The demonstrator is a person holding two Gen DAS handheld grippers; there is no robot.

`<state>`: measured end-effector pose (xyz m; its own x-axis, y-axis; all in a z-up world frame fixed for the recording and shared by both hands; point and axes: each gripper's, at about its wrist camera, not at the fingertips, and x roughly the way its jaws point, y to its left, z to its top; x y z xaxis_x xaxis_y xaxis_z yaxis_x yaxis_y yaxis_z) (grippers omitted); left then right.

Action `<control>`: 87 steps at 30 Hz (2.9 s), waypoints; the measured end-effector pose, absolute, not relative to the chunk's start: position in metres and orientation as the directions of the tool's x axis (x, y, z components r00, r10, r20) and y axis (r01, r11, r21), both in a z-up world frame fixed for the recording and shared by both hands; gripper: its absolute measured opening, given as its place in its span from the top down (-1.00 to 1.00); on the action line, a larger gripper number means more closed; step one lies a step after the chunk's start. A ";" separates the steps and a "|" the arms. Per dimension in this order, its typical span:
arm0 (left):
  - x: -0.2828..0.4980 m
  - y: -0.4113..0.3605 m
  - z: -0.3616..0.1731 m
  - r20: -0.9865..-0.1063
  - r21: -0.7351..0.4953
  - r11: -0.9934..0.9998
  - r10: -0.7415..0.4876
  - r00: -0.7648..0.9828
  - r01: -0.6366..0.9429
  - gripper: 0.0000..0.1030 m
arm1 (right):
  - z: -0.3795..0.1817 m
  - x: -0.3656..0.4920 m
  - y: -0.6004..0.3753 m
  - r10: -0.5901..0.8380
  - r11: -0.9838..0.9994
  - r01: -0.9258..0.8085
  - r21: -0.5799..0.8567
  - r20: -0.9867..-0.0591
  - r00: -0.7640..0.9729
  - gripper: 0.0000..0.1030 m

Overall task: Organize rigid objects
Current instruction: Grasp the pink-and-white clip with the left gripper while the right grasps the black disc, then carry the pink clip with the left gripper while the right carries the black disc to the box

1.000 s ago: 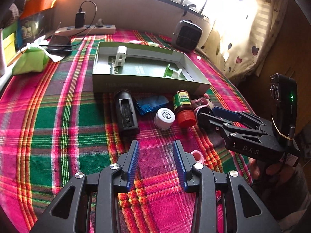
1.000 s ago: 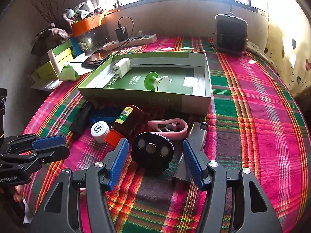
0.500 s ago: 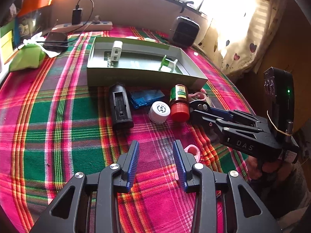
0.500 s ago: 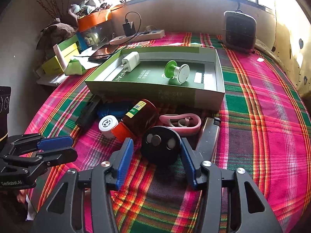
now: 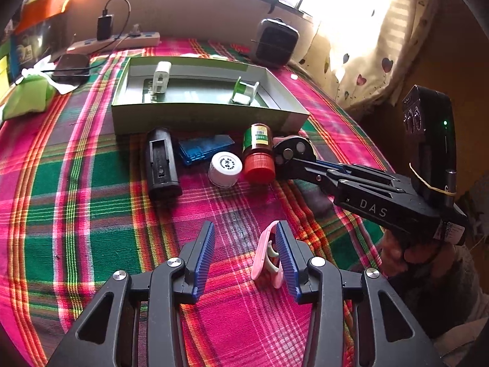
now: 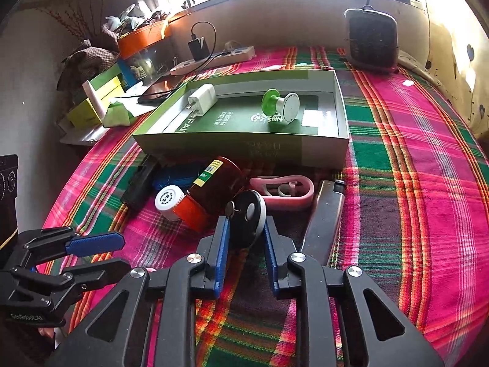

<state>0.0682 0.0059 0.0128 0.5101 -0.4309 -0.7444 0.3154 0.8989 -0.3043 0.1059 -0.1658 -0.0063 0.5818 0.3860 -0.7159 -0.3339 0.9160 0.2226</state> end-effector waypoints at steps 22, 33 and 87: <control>0.058 -0.027 0.007 -0.789 -0.190 0.898 -0.381 0.482 0.397 0.22 | -0.008 0.092 -0.189 0.457 0.889 -0.312 0.335 -0.682 0.571 0.75; 0.060 -0.028 0.007 -0.792 -0.156 0.915 -0.341 0.507 0.372 0.56 | -0.007 0.087 -0.191 0.467 0.884 -0.318 0.342 -0.672 0.575 0.75; 0.186 0.028 0.059 -0.717 -0.158 0.968 -0.249 0.651 0.196 0.56 | 0.048 0.183 -0.213 0.417 0.909 -0.287 0.302 -0.636 0.650 0.75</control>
